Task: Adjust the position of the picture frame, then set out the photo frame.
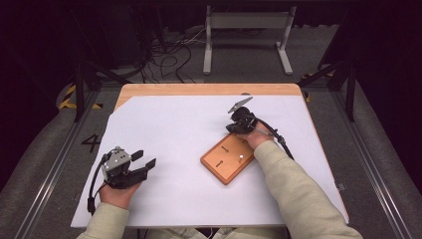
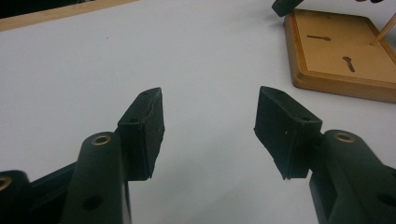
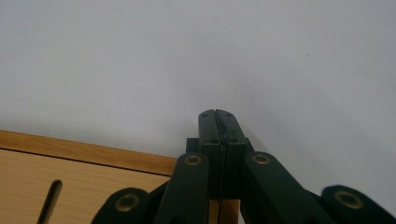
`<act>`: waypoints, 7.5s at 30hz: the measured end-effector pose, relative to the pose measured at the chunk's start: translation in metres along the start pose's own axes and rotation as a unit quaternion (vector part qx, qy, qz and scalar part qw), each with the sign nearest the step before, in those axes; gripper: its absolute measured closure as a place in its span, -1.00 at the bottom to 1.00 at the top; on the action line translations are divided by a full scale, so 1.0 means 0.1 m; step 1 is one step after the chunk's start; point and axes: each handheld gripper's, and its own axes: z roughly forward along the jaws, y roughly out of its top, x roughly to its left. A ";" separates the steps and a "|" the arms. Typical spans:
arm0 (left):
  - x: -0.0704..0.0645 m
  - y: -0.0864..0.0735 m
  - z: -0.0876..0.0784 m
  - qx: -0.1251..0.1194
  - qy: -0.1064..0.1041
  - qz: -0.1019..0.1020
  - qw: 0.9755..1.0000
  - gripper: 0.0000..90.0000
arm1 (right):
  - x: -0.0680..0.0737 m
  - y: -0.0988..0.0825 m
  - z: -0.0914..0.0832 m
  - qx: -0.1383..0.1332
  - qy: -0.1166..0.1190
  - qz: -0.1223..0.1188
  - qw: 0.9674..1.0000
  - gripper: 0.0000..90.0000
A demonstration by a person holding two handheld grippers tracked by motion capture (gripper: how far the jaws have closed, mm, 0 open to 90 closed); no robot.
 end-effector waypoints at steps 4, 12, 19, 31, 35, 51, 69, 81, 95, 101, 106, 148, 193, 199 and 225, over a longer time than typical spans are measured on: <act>0.00 0.01 0.00 -0.001 -0.002 0.000 1.000 -0.06 | 0.01 0.00 -0.03 0.001 -0.002 0.003 1.000 1.00; -0.01 0.02 0.04 0.003 -0.007 0.004 1.000 -0.06 | 0.02 0.01 -0.10 0.005 -0.003 -0.001 1.000 1.00; -0.01 0.03 0.05 0.002 -0.009 0.006 1.000 -0.07 | 0.02 0.05 -0.04 0.018 -0.010 0.000 1.000 1.00; -0.02 0.07 0.11 -0.001 -0.019 0.010 1.000 -0.07 | 0.01 -0.10 -0.21 0.050 -0.001 0.018 0.999 1.00; -0.04 0.08 0.15 0.004 -0.024 0.011 1.000 -0.07 | 0.01 -0.21 -0.35 0.038 0.017 0.019 0.999 1.00; -0.20 0.19 0.27 0.009 -0.068 0.037 0.997 0.05 | 0.11 -0.71 -0.82 -0.004 -0.031 0.020 0.999 1.00; -0.20 0.19 0.27 0.011 -0.071 0.035 0.997 0.10 | 0.25 -1.11 -0.78 0.011 -0.023 0.075 0.997 1.00; -0.28 0.21 0.27 0.014 -0.097 0.041 0.994 0.21 | 0.62 -1.03 -0.79 -0.006 0.029 0.026 0.999 1.00; -0.81 0.31 0.39 0.053 -0.206 0.110 0.971 0.99 | 0.51 -1.14 -0.94 -0.037 0.005 0.046 0.998 1.00; -1.06 0.30 0.51 0.086 -0.257 0.135 0.953 0.99 | 0.46 -1.19 -1.04 -0.051 -0.003 0.059 0.997 1.00; -1.19 0.26 0.64 0.127 -0.286 0.153 0.937 1.00 | 0.44 -1.22 -1.06 -0.055 -0.004 0.066 0.996 1.00; -0.85 0.23 0.98 0.161 -0.217 0.098 0.958 0.99 | 0.48 -1.23 -1.10 -0.063 0.001 0.060 0.996 1.00; -0.77 0.72 0.97 0.026 -0.200 0.056 0.978 0.01 | 0.41 -1.50 -1.48 -0.199 -0.033 0.035 0.979 0.29; -0.88 0.70 1.07 0.023 -0.213 0.060 0.975 0.11 | 0.41 -1.50 -1.47 -0.200 -0.032 0.039 0.978 0.28; -1.20 0.55 1.48 0.067 -0.244 0.110 0.961 0.57 | 0.42 -1.56 -1.49 -0.202 -0.029 0.048 0.978 0.25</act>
